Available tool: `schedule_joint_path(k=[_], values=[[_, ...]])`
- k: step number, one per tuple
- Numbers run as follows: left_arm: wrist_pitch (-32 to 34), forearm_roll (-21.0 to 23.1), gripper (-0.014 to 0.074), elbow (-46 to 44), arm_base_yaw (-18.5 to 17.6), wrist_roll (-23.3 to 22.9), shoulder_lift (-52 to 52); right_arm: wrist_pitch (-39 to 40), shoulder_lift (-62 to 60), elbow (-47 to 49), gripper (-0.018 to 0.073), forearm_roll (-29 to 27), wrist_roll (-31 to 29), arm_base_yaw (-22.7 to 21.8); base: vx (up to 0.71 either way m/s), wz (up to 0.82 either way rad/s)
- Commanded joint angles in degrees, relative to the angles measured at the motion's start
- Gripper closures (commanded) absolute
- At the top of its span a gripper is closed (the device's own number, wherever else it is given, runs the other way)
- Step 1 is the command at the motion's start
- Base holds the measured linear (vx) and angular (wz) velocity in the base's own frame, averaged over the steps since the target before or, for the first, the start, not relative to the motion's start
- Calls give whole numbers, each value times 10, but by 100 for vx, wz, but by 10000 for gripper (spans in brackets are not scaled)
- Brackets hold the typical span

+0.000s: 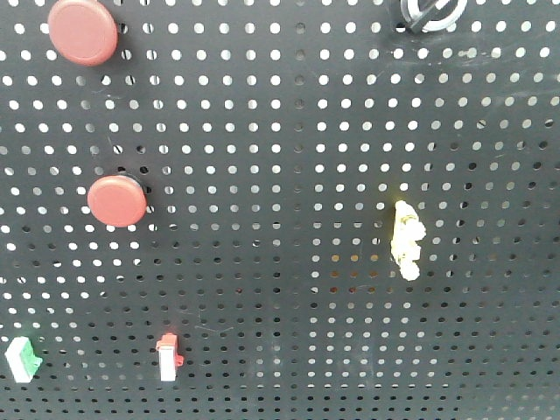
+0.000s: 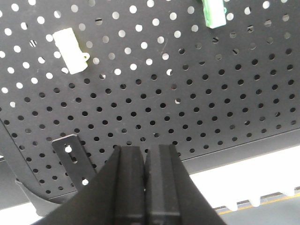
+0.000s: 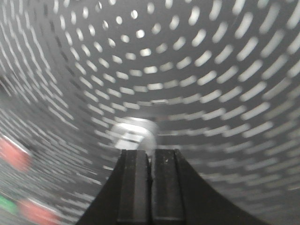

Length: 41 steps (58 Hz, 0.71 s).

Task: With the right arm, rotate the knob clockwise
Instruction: 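Release the knob and pull the right gripper back down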

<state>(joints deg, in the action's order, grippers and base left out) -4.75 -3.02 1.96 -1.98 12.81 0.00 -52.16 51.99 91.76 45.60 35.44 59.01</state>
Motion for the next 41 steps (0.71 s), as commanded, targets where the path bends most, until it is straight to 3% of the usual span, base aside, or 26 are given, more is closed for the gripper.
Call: schedule_joint_path(k=[1, 33, 36, 41], values=[[48, 3, 603, 9, -5, -2, 6, 13, -6, 13, 570, 23, -60, -3, 0, 0], [48, 3, 603, 9, -5, -2, 6, -1, -13, 13, 570, 15, -76, -3, 0, 0], [48, 3, 603, 9, -5, -2, 6, -3, -21, 13, 570, -11, -95, -3, 0, 0], [48, 3, 603, 9, -5, -2, 6, -24, -39, 13, 570, -116, -142, -3, 0, 0]])
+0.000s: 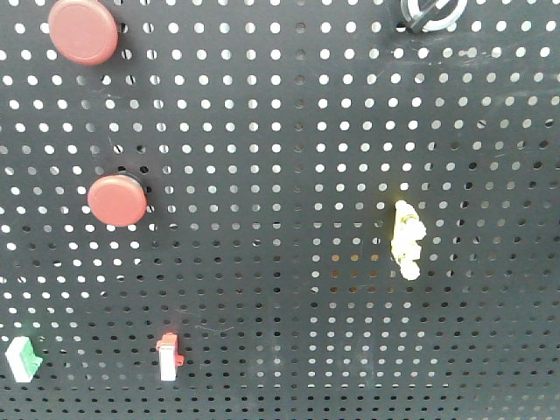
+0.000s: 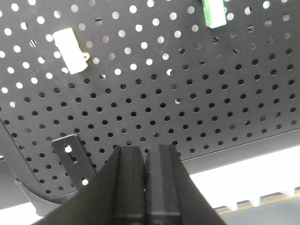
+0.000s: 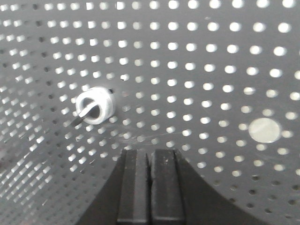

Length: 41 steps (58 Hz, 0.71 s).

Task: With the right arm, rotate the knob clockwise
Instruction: 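Release the knob and pull the right gripper back down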

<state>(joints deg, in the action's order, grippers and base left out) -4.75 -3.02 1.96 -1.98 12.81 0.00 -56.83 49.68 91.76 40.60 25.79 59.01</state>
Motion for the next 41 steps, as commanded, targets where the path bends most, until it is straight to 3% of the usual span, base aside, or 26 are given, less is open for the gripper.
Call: schedule_joint_path(k=[1, 6, 13, 19, 28, 34, 38, 39, 41], values=[[48, 3, 603, 9, -5, -2, 6, 15, -20, 13, 570, -84, -56, -3, 0, 0], [48, 3, 603, 9, -5, -2, 6, 1, -45, -17, 570, -167, -127, -3, 0, 0], [48, 3, 603, 9, -5, -2, 6, 48, -95, -141, 570, -204, -188, -3, 0, 0], [48, 3, 603, 9, -5, -2, 6, 149, -156, -298, 570, -205, -189, -4, 0, 0], [48, 3, 603, 9, -5, -2, 6, 378, -260, -556, 570, -223, -149, -18, 0, 0], [48, 3, 603, 9, -5, -2, 6, 520, -316, -702, 570, -267, -144, -77, 0, 0], [48, 3, 603, 9, -5, -2, 6, 587, -343, -784, 570, -300, -145, -143, 0, 0], [48, 3, 603, 9, -5, -2, 6, 623, -381, -876, 570, -361, -145, -261, 0, 0], [48, 3, 603, 9, -5, -2, 6, 623, -388, -891, 570, -376, -145, -296, 0, 0]])
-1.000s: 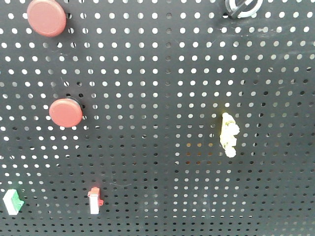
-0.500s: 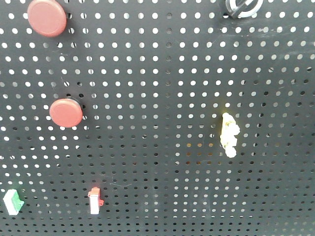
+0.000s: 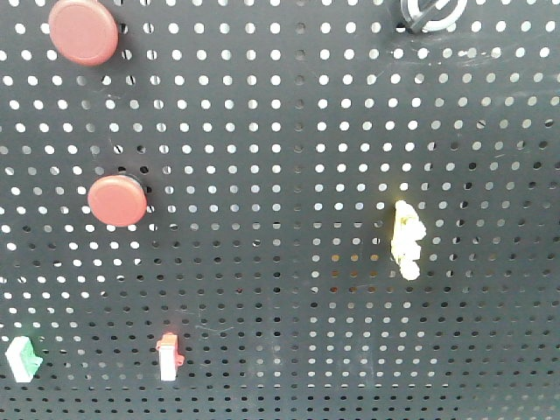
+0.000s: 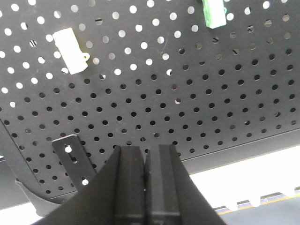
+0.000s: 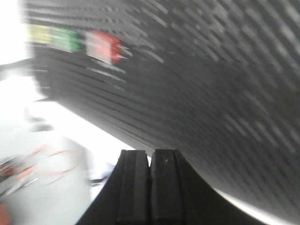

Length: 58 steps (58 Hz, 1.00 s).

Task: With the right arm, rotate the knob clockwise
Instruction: 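Release the knob and pull the right gripper back down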

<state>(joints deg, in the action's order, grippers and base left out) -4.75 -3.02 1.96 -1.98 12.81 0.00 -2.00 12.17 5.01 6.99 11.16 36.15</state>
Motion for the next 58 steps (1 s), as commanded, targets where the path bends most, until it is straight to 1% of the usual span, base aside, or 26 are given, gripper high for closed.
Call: schedule_joint_path(k=[1, 3, 4, 7, 10, 14, 20, 23, 30, 39, 58], values=[[48, 3, 603, 9, -5, -2, 6, 75, -18, -33, 570, -49, 1, -88, 0, 0], [48, 3, 603, 9, -5, -2, 6, 76, -24, -45, 570, -59, 1, -115, 0, 0], [48, 3, 603, 9, -5, -2, 6, 76, -28, -52, 570, -62, 1, -136, 0, 0], [48, 3, 603, 9, -5, -2, 6, 76, -39, -64, 570, -64, 1, -181, 0, 0], [48, 3, 603, 9, -5, -2, 6, 72, -54, -72, 570, -54, 0, -227, 0, 0], [48, 3, 603, 9, -5, -2, 6, 56, -72, -72, 570, -30, -3, -276, 0, 0], [48, 3, 603, 9, -5, -2, 6, 40, -100, -72, 570, -2, -15, -324, 0, 0], [48, 3, 603, 9, -5, -2, 6, 29, -117, -72, 570, 6, -20, -338, 0, 0], [48, 3, 603, 9, -5, -2, 6, 12, -135, -72, 570, 8, -41, -358, 0, 0], [48, 3, 603, 9, -5, -2, 6, -9, -134, -72, 570, 3, -47, -358, 0, 0], [48, 3, 603, 9, -5, -2, 6, -9, -135, -72, 570, 3, -47, -358, 0, 0]])
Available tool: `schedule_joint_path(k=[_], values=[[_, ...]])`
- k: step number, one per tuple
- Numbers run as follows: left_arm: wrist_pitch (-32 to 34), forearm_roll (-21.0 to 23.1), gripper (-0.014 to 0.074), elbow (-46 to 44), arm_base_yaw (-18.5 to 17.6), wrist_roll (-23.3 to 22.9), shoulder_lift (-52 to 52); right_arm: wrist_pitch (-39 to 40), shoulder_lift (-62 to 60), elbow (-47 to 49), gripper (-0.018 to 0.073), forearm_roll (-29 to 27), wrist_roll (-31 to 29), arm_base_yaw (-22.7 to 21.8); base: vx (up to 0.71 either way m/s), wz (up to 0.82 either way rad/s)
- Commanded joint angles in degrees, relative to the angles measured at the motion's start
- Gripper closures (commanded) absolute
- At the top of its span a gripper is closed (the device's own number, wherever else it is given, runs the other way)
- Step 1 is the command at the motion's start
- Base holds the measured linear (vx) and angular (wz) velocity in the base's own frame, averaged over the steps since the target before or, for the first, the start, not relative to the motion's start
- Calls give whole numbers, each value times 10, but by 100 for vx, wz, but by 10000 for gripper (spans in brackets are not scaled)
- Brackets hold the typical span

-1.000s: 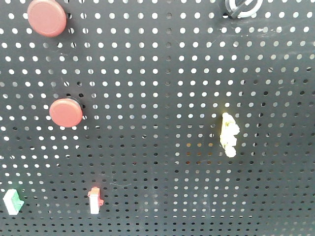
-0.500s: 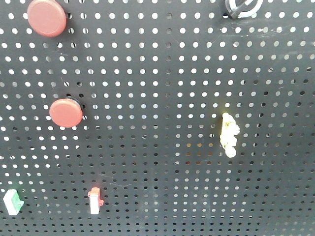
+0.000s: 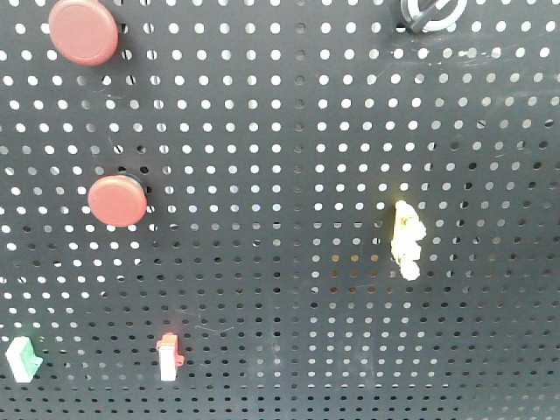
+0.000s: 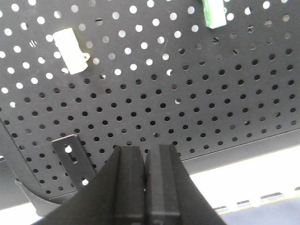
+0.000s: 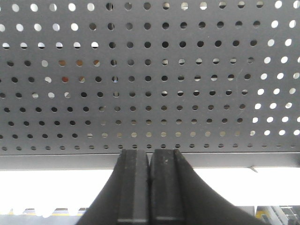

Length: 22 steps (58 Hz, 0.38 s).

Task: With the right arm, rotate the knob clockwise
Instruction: 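Release the knob and pull the right gripper back down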

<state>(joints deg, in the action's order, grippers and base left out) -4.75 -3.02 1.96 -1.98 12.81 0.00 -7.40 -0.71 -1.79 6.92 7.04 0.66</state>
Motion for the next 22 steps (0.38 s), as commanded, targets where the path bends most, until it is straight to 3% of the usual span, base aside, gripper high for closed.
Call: schedule_joint_path(k=[1, 22], values=[[48, 3, 603, 9, -5, -2, 6, 45, -6, -4, 570, 4, -6, -3, 0, 0], [48, 3, 603, 9, -5, -2, 6, 45, -6, -4, 570, 4, -6, -3, 0, 0]])
